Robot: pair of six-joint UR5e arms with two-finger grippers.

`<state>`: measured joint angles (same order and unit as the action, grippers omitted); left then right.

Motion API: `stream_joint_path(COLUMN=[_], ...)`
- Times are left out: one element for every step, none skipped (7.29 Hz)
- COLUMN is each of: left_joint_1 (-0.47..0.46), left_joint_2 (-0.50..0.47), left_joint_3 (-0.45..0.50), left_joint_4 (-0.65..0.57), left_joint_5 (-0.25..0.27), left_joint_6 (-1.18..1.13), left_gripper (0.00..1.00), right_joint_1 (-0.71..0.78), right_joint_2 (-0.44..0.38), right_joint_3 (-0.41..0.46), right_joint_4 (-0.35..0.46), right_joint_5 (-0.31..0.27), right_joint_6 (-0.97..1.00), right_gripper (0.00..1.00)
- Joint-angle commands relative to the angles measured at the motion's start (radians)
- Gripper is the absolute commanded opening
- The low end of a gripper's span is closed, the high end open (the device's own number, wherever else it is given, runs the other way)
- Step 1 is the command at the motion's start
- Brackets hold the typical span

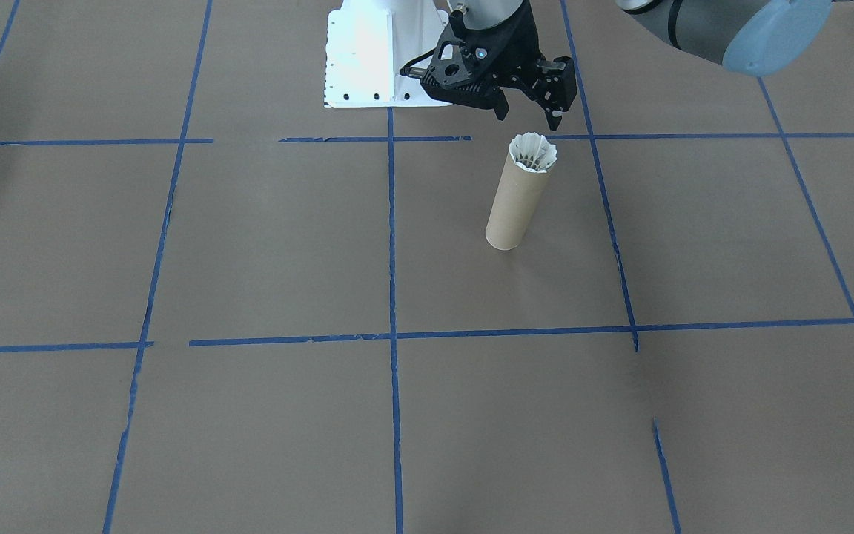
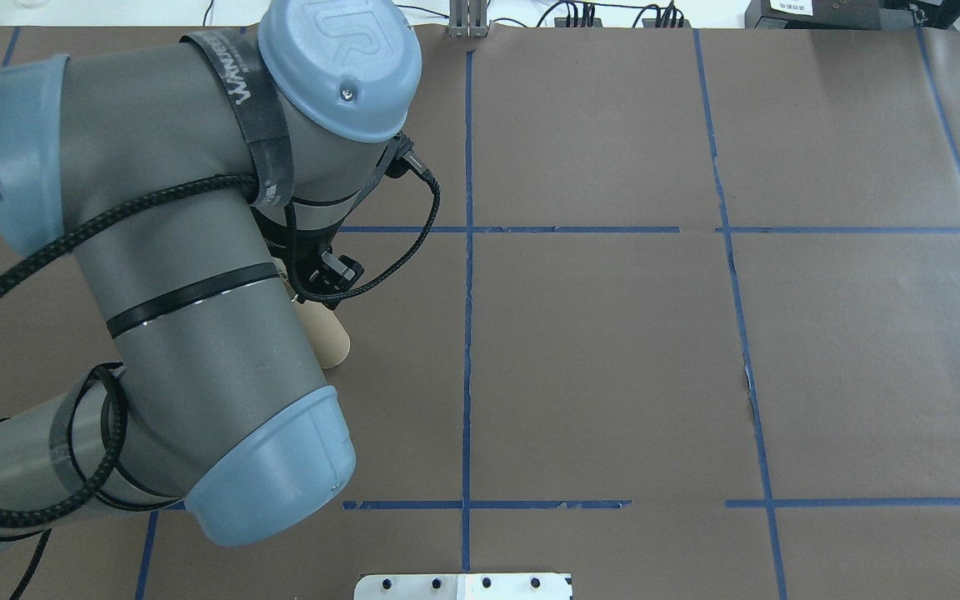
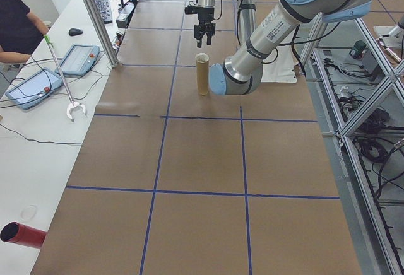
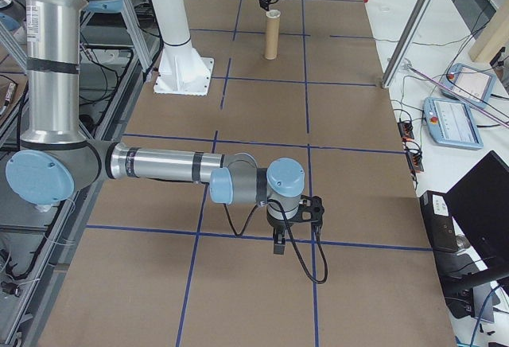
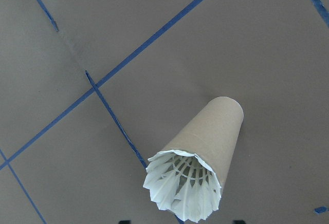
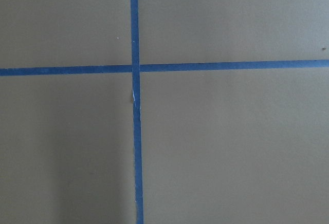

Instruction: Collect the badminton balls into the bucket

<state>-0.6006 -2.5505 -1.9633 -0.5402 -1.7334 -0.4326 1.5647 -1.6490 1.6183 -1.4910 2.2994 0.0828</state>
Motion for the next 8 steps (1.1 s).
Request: stream_joint_path(left_joint_1=[-0.002, -0.013, -0.063, -0.129, -0.172, -0.217, -0.234, -0.273], left_joint_2=[0.001, 0.003, 0.006, 0.024, 0.059, 0.115, 0.187, 0.285], left_joint_3=[-0.02, -0.04, -0.049, -0.049, -0.049, -0.051, -0.049, -0.046], left_joint_4=[-0.003, -0.018, -0.062, -0.125, -0.198, -0.298, -0.391, -0.525], left_joint_5=[0.0, 0.002, 0.002, 0.0, -0.002, -0.003, -0.055, -0.104], left_joint_6=[0.0, 0.0, 0.002, 0.015, 0.049, 0.081, 0.09, 0.098], left_gripper=[1.0, 1.0, 1.0, 1.0, 1.0, 1.0, 1.0, 1.0], right_joint_1=[0.0, 0.0, 0.0, 0.0, 0.0, 0.0, 0.0, 0.0], right_joint_2=[0.0, 0.0, 0.0, 0.0, 0.0, 0.0, 0.0, 0.0], right_joint_3=[0.0, 0.0, 0.0, 0.0, 0.0, 0.0, 0.0, 0.0], right_joint_4=[0.0, 0.0, 0.0, 0.0, 0.0, 0.0, 0.0, 0.0], right_joint_5=[0.0, 0.0, 0.0, 0.0, 0.0, 0.0, 0.0, 0.0], right_joint_6=[0.0, 0.0, 0.0, 0.0, 0.0, 0.0, 0.0, 0.0], right_gripper=[1.0, 1.0, 1.0, 1.0, 1.0, 1.0, 1.0, 1.0])
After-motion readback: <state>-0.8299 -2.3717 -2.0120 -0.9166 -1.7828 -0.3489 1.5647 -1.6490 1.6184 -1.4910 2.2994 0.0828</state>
